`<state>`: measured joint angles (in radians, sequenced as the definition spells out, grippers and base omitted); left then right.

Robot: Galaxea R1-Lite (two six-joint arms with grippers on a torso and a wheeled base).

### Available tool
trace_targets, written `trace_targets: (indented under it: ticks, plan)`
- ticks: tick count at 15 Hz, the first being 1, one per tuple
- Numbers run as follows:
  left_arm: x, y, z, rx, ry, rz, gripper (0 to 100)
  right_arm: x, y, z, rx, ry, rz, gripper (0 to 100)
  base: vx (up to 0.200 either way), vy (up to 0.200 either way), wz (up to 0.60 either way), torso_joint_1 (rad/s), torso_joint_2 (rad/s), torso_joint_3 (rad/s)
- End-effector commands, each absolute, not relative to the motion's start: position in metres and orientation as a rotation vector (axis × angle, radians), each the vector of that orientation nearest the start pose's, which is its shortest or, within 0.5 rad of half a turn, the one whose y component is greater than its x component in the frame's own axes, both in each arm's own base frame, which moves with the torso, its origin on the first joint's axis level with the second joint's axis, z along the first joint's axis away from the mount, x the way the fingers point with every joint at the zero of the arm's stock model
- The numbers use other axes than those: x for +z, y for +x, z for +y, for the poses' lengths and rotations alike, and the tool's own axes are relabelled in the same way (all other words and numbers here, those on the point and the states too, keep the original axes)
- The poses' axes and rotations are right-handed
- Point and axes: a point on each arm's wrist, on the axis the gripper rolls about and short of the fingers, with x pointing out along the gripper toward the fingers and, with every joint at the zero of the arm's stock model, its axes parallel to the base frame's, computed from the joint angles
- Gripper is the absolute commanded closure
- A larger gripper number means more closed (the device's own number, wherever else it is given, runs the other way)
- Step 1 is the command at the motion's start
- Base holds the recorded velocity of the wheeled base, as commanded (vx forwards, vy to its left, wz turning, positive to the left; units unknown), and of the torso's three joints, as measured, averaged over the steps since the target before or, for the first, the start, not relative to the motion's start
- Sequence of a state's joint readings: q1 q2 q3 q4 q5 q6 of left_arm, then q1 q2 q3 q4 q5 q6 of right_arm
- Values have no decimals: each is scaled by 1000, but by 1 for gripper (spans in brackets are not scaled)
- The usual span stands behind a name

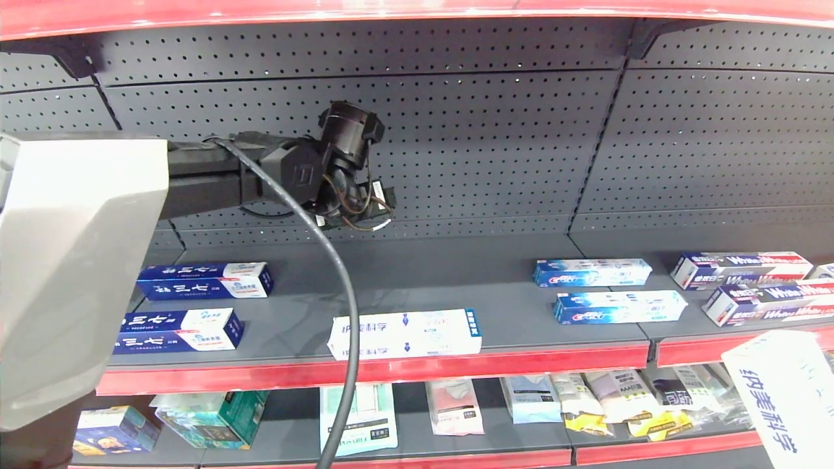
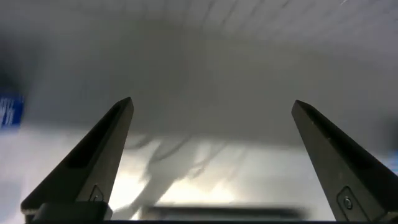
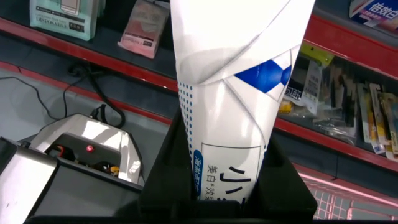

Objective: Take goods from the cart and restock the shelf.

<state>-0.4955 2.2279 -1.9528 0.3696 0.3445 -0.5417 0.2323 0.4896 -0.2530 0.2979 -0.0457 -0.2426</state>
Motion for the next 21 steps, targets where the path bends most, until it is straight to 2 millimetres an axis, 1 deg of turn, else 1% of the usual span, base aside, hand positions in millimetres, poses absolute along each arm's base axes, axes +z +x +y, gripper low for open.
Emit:
trace_targets:
  ticks: [1, 5, 6, 9, 14, 15, 21]
  plan:
    - [209, 396, -206, -2, -249, 577, 0, 121, 10, 1, 246, -310, 504, 100, 0, 0, 0, 0, 0, 0]
    - [208, 393, -204, -21, -250, 563, 0, 121, 10, 1, 243, -310, 506, 100, 0, 0, 0, 0, 0, 0]
    - [201, 395, -201, -24, -229, 548, 0, 121, 10, 1, 242, -311, 506, 100, 0, 0, 0, 0, 0, 0]
    - [186, 389, -194, -70, -146, 510, 0, 119, 11, 1, 244, -311, 512, 100, 0, 0, 0, 0, 0, 0]
    - [182, 387, -192, -99, -126, 519, 0, 119, 10, 1, 242, -312, 512, 100, 0, 0, 0, 0, 0, 0]
    - [180, 387, -193, -99, -126, 527, 0, 119, 10, 1, 242, -312, 512, 100, 0, 0, 0, 0, 0, 0]
    - [153, 365, -213, -145, -67, 621, 0, 119, 10, 1, 242, -311, 507, 100, 0, 0, 0, 0, 0, 0]
